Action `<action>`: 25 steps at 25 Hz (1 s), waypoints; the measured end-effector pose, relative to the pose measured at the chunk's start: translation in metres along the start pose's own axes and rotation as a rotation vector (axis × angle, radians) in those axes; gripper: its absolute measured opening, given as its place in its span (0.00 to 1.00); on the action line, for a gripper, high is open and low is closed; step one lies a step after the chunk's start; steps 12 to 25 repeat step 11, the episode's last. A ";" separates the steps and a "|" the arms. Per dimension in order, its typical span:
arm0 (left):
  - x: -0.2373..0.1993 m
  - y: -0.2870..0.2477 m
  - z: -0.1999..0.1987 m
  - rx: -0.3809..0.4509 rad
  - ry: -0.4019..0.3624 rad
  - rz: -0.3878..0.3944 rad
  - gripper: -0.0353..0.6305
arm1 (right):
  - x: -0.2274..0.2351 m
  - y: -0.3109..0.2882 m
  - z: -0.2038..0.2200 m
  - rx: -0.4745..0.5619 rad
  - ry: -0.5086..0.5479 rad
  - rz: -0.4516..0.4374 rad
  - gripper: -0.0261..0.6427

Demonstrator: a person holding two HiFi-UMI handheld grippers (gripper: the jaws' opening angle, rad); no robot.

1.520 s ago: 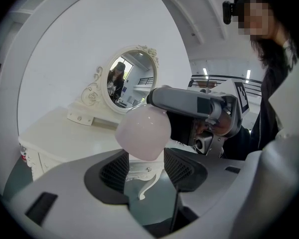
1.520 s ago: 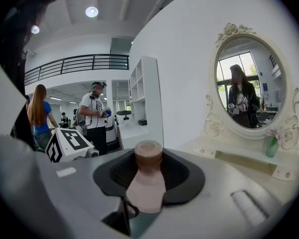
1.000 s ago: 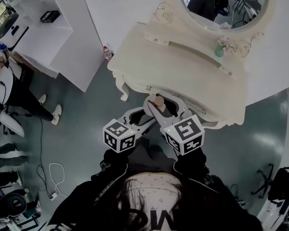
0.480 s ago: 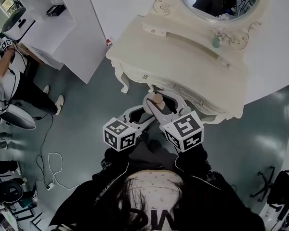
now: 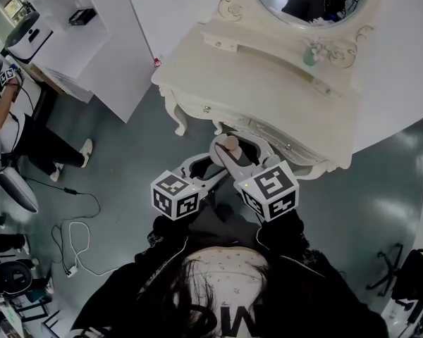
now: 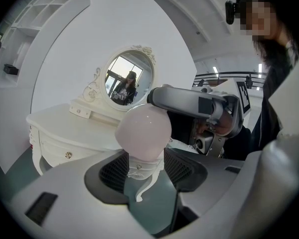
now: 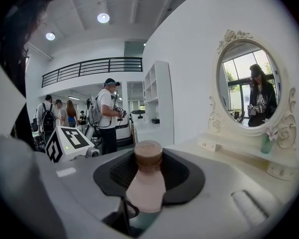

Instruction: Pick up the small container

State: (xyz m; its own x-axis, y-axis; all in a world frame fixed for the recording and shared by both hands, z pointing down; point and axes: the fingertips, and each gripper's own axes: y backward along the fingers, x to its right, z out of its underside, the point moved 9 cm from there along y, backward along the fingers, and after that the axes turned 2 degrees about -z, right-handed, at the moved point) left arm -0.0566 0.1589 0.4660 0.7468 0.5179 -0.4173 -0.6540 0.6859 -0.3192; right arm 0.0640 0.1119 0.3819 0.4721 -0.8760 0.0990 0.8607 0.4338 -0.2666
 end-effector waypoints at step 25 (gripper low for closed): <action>0.012 -0.010 -0.002 0.003 -0.015 0.005 0.38 | 0.006 0.015 0.000 0.010 0.014 0.007 0.25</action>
